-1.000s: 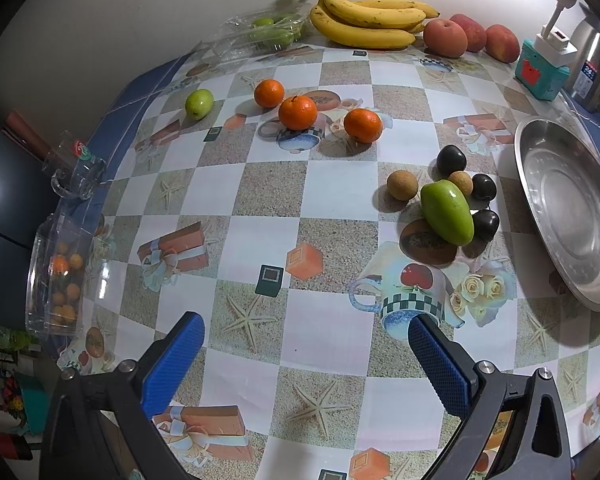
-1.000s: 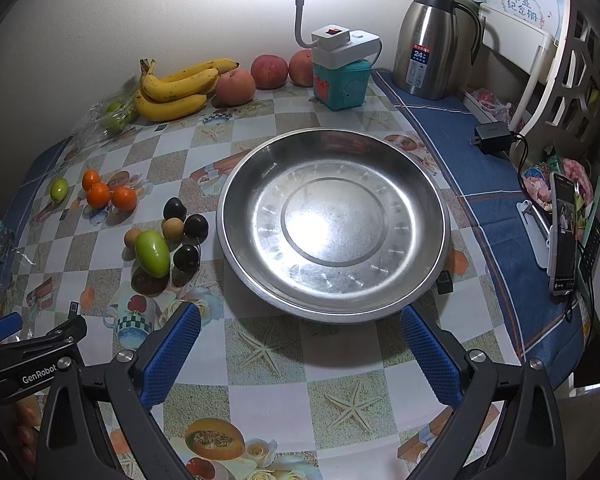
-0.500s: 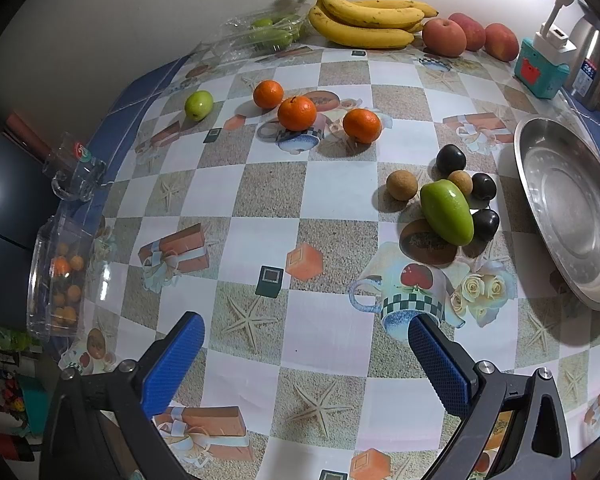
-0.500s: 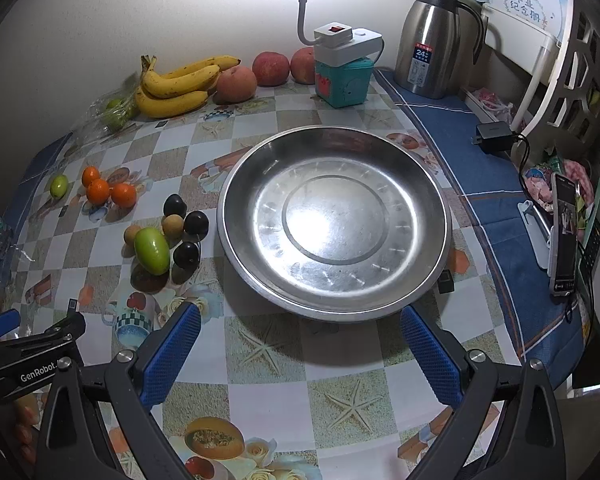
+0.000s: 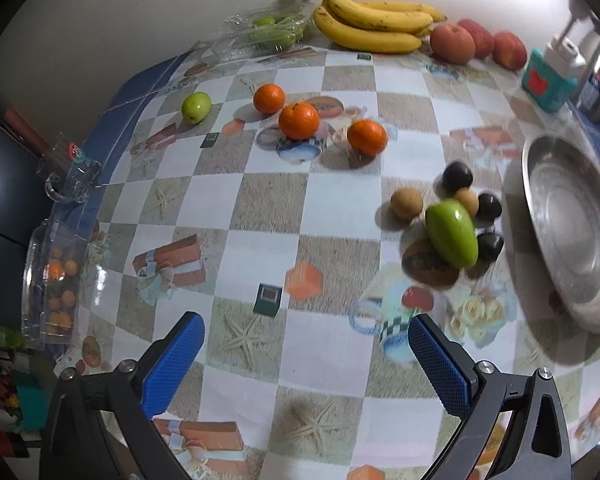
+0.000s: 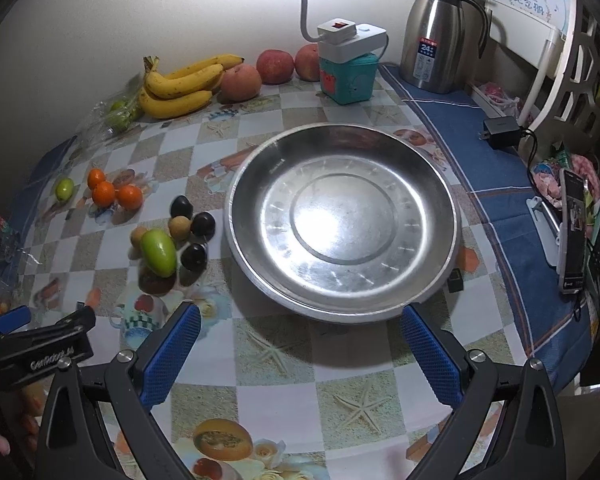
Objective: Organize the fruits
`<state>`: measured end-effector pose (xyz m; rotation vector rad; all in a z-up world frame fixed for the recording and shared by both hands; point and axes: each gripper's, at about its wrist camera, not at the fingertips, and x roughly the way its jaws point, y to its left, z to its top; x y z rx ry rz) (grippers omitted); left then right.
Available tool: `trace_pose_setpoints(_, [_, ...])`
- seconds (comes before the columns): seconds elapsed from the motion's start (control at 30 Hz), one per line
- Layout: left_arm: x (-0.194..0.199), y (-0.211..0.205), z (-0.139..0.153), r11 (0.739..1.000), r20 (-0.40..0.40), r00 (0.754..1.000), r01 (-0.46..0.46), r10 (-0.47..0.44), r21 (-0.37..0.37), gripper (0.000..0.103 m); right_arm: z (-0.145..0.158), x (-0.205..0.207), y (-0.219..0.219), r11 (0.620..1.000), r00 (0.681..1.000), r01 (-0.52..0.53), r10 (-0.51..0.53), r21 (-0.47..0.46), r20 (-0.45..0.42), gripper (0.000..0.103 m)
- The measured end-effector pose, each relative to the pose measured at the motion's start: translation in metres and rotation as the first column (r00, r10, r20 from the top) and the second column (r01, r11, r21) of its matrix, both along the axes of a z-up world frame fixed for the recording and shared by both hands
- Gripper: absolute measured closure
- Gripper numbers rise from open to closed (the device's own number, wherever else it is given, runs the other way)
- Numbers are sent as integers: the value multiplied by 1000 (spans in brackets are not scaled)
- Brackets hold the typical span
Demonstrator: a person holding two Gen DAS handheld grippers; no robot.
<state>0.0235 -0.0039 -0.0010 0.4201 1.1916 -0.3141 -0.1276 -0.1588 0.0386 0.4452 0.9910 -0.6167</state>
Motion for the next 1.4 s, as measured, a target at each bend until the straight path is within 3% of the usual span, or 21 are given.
trace_pose_setpoints(0.23, [26, -9, 5, 996, -61, 997, -48, 44, -72, 0, 16, 21, 6, 999, 998, -41, 41, -8, 42, 3])
trace_pose_setpoints(0.47, [55, -17, 10, 988, -37, 995, -97, 93, -117, 0, 22, 57, 3, 999, 998, -46, 47, -2, 51, 3])
trace_pose_setpoints(0.77, [91, -22, 7, 973, -61, 987, -157, 148, -170, 0, 4, 99, -10, 992, 999, -38, 34, 120, 37, 3])
trace_pose_setpoints(0.87, [97, -20, 0, 974, -60, 984, -176, 170, -139, 0, 2, 110, -9, 996, 999, -48, 46, 78, 22, 3])
trace_pose_setpoints(1.0, [99, -20, -10, 981, -47, 984, -175, 171, -90, 0, -3, 119, -12, 994, 997, -73, 70, 87, 36, 3])
trace_pose_setpoints(1.27, [94, -24, -7, 980, -66, 985, -168, 161, -110, 0, -13, 126, -2, 984, 988, -151, 148, 96, 38, 3])
trace_pose_setpoints(1.4, [91, -25, -9, 978, -105, 981, -176, 165, -114, 0, -18, 121, -6, 986, 993, -120, 119, 113, 20, 3])
